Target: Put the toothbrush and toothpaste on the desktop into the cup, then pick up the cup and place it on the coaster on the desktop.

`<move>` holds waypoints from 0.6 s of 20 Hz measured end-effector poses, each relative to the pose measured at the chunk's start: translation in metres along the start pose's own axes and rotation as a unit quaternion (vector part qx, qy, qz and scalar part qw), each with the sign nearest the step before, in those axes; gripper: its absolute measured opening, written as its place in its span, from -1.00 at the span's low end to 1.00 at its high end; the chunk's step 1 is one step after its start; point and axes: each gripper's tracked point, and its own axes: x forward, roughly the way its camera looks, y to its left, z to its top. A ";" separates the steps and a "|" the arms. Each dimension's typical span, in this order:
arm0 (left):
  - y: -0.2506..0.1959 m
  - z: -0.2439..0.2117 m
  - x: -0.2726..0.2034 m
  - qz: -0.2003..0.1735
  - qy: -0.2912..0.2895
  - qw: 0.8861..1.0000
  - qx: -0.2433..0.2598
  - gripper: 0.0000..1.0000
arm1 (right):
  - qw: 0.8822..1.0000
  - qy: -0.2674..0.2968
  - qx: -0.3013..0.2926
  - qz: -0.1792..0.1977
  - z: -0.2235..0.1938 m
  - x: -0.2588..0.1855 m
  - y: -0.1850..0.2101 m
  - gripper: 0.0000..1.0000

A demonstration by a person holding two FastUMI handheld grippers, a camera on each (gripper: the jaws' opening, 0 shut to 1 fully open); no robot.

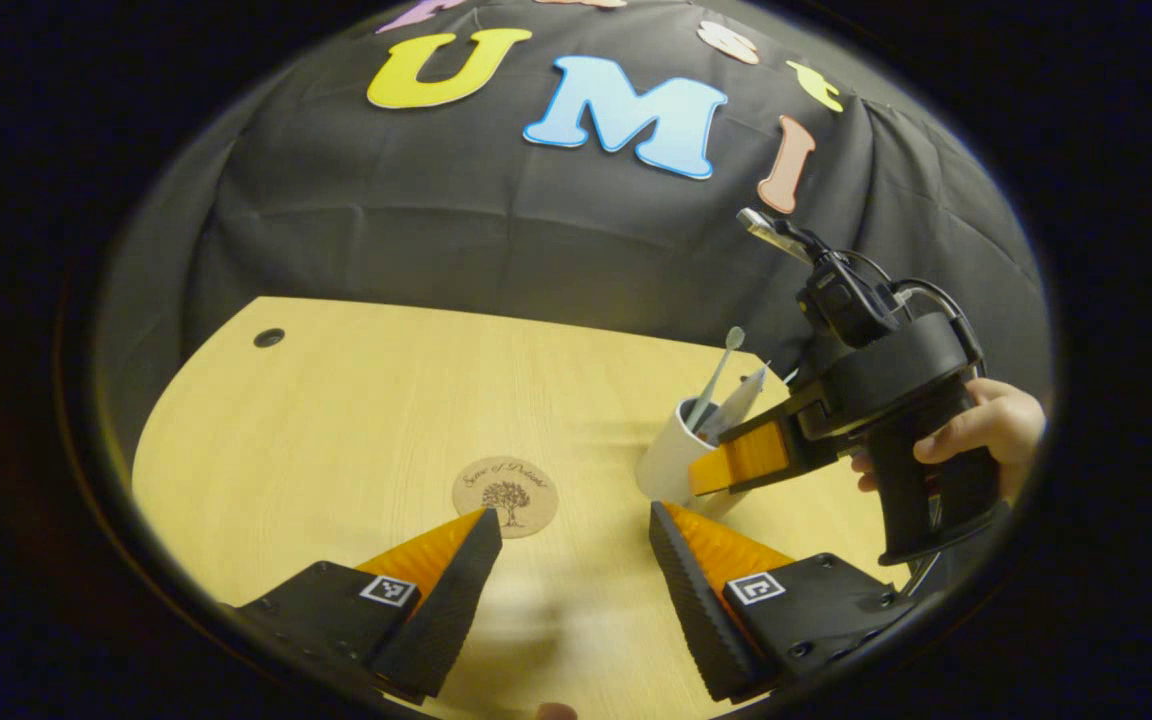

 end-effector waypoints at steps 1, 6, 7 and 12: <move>0.002 0.001 0.003 0.002 0.002 1.000 -0.001 0.94 | 1.000 0.010 0.000 -0.001 -0.001 0.004 -0.001 0.89; 0.007 -0.003 0.008 0.002 0.012 1.000 0.000 0.94 | 0.999 0.039 -0.011 -0.005 0.000 0.022 -0.002 0.89; 0.007 -0.001 0.010 0.002 0.014 1.000 0.000 0.94 | 0.999 0.044 -0.016 -0.008 -0.001 0.026 -0.004 0.89; 0.011 -0.005 0.011 0.009 0.022 1.000 -0.007 0.94 | 0.998 0.062 -0.020 -0.011 -0.003 0.039 -0.009 0.87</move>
